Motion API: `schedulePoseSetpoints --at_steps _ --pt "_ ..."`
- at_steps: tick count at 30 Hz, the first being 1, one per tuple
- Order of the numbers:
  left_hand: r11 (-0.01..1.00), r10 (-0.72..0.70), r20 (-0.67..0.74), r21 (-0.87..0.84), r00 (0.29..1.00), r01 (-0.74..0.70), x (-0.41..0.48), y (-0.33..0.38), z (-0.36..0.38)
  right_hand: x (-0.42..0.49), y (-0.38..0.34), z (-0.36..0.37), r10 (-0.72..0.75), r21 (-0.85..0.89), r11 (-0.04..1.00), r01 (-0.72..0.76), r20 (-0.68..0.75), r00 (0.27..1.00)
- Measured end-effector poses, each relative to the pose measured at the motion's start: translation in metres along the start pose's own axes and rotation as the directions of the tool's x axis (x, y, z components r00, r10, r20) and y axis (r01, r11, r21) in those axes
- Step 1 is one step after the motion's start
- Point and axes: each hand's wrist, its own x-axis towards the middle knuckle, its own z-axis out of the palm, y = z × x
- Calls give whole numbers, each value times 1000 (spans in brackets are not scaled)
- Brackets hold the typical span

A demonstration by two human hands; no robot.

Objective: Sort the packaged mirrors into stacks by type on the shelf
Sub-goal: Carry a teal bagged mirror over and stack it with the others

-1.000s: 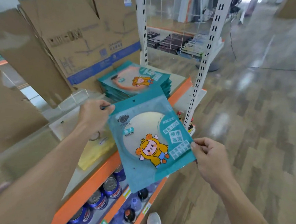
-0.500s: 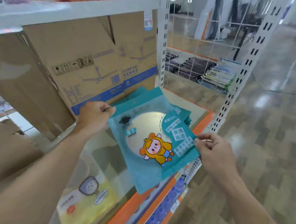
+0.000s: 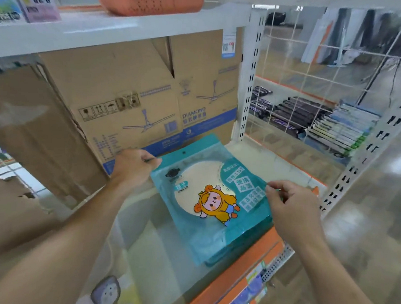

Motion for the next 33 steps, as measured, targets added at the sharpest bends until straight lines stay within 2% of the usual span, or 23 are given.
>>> schedulePoseSetpoints --at_steps 5,16,20,27,33 --pt "998 -61 15 -7 998 61 9 0 9 23 6 0 -66 -80 994 71 64 996" --pt "964 -202 -41 169 979 206 11 5 24 46 30 0 -152 -121 979 165 115 982" --pt "967 -199 -68 149 978 207 6 9 27 52 38 1 -188 -49 978 200 184 965" --pt "972 -208 -122 89 970 220 0 11 33 56 45 0 -179 35 984 175 214 960" --pt "969 -217 -197 77 956 236 -15 13 36 63 42 -5 -227 47 974 223 215 950"
